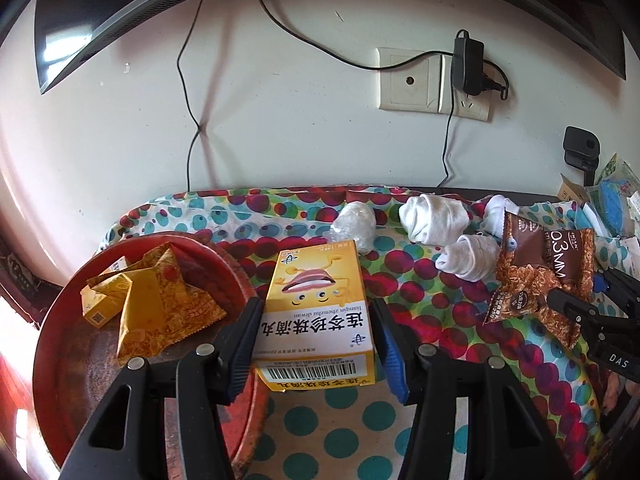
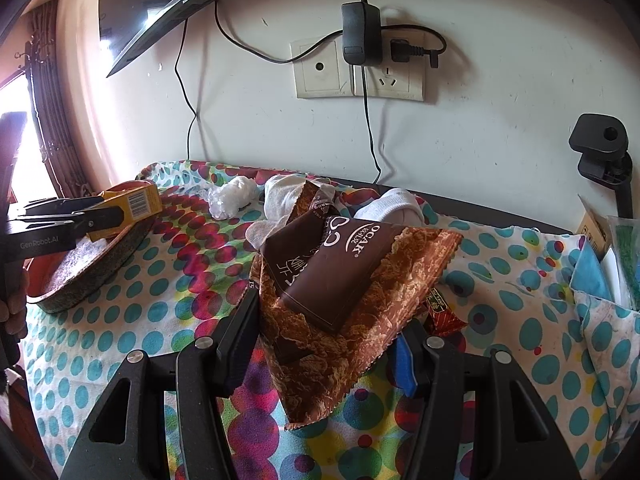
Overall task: Organize objects
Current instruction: 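Lower the large yellow box into the red tray and open the left gripper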
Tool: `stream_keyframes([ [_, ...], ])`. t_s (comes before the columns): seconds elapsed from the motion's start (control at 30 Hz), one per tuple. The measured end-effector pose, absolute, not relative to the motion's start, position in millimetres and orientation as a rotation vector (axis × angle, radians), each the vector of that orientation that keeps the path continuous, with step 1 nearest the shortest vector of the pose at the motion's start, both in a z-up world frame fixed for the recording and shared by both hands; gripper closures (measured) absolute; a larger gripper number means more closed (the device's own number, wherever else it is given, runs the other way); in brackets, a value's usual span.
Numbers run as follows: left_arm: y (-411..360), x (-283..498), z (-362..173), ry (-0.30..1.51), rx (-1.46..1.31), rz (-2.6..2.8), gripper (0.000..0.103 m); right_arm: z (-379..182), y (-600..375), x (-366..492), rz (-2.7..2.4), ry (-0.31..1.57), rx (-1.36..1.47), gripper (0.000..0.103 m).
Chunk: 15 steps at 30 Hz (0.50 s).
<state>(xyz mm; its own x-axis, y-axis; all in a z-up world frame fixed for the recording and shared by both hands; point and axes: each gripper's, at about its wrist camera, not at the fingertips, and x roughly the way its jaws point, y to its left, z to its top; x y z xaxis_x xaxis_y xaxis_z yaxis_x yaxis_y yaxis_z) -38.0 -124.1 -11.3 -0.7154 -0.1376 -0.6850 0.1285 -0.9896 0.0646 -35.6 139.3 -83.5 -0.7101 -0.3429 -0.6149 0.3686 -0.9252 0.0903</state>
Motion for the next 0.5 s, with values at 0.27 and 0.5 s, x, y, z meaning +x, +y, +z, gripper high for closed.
stream_keyframes([
  [0.27,-164,-17,-4,-0.031,1.085,-2.718,0.048,-83,139,-36,-2.595,0.053,0.923,0.048],
  [0.5,-205,-3,-6,0.001,1.076,-2.643,0.048,-84,139,-36,-2.599,0.056,0.927,0.048],
])
